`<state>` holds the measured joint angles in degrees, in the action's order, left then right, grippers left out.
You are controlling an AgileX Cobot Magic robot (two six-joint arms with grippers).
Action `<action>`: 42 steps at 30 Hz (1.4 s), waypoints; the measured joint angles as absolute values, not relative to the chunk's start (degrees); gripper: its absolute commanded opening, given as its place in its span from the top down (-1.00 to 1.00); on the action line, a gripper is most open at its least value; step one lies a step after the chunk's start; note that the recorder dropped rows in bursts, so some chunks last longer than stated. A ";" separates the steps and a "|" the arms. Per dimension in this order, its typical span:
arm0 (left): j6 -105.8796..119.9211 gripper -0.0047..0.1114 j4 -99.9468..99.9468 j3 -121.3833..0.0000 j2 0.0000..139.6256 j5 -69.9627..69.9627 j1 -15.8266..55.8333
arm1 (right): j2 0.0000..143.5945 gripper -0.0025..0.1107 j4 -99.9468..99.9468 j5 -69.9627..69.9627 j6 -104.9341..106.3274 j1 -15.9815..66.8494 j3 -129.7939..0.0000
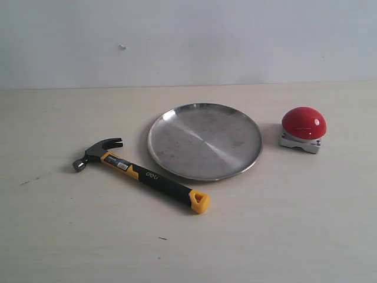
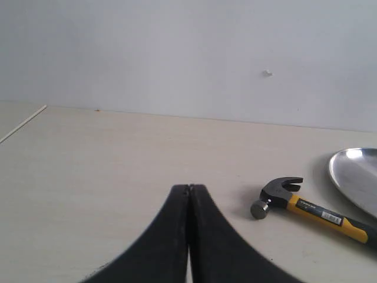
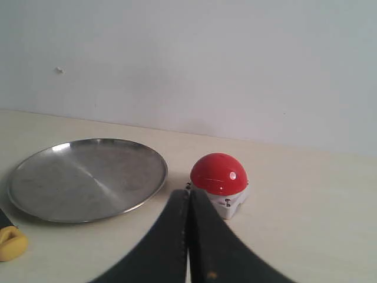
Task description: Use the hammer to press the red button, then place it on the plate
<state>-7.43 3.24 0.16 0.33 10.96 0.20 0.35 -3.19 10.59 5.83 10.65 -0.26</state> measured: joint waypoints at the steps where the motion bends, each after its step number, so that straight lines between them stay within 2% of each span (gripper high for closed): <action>1: -7.43 0.92 3.24 0.16 0.33 10.96 0.20 | 0.35 0.96 -3.19 10.59 5.83 10.65 -0.26; 26: -7.17 0.92 2.75 0.16 0.33 8.75 0.20 | 0.35 0.96 -3.19 10.59 5.83 10.65 -0.26; 33: -26.20 0.92 -5.79 0.16 0.33 3.72 0.20 | 0.35 0.96 -3.19 10.59 5.83 10.65 -0.26; 42: -37.90 0.92 -5.99 -2.27 0.33 -4.60 0.20 | 0.35 0.96 -3.19 10.59 5.83 10.65 -0.26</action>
